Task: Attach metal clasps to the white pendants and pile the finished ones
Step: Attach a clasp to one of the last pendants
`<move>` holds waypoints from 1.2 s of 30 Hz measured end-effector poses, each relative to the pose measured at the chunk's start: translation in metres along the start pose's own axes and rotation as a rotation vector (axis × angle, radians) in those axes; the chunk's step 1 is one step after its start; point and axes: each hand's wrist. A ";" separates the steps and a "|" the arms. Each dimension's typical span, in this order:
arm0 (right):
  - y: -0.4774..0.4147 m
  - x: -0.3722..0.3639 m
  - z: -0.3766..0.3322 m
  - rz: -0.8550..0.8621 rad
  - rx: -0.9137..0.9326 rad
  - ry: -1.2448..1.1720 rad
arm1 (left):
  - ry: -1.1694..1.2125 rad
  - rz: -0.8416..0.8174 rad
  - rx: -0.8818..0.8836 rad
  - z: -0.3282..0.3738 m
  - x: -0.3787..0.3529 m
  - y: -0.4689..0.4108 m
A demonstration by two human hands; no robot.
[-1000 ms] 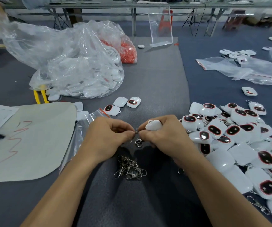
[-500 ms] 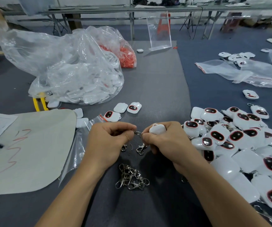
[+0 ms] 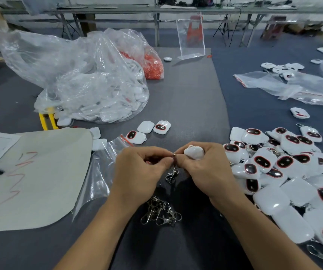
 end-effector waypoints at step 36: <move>-0.004 0.010 0.003 -0.088 0.085 0.072 | 0.233 -0.117 0.035 -0.005 -0.004 -0.008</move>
Point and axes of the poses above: each hand's wrist, its own y-axis away from the middle knuckle, its own x-axis out of the back of the hand, z = x × y, and after that the axes turned 15 degrees about -z, right-handed
